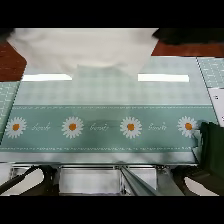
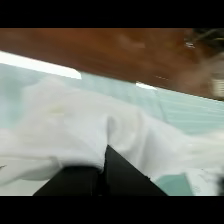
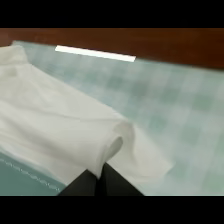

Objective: Fold the shirts.

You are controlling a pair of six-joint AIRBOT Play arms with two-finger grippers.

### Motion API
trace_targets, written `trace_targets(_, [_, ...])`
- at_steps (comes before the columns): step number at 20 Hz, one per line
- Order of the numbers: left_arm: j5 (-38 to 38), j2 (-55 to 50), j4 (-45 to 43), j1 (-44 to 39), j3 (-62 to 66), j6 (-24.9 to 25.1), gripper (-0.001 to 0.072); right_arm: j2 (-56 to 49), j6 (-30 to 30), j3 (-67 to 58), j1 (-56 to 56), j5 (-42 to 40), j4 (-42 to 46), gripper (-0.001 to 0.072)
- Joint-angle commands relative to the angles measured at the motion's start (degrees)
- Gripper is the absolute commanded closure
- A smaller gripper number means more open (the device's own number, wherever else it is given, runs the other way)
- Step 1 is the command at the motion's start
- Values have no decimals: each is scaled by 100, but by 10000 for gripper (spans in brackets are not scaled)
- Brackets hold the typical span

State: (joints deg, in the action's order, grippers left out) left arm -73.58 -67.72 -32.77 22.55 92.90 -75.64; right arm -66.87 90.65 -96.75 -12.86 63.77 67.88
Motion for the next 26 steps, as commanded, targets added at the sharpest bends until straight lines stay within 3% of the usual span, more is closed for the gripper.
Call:
trace_targets(1, [-153, 474, -1552, 7, 1639, -520, 689, 962, 98, -627, 50, 588, 1207, 690])
trace_targets(6, [-728, 1626, -1696, -63, 1674, -369, 688, 2140, 175, -625, 50, 1545, 1753, 689])
trace_targets(10, [-951, 2267, -2332, -927, 1115, -378, 688, 2474, 232, -590, 50, 2643, 1716, 689])
trace_targets(15, [-1246, 3392, -5696, -2006, -654, -1307, 688, 3228, 717, 914, 50, 3327, 2087, 689])
trace_targets(18, [-1233, 3748, -6369, -2006, -1779, -1539, 688, 3729, 1237, 2387, 50, 3241, 2295, 689])
trace_targets(21, [-431, 3467, -5956, -2006, -3080, -1622, 688, 3646, 1351, 3654, 57, 2828, 2415, 689])
trace_targets(22, [44, 3261, -5974, -2002, -3497, -1895, 688, 3515, 1360, 4022, 57, 2583, 2583, 689])
trace_targets(24, [1016, 2527, -5928, -2002, -4087, -2374, 688, 3025, 1410, 4623, 188, 1971, 2977, 691])
trace_targets(26, [1541, 1521, -5641, -2000, -4041, -2411, 688, 2218, 1307, 4782, 726, 1298, 2909, 691])
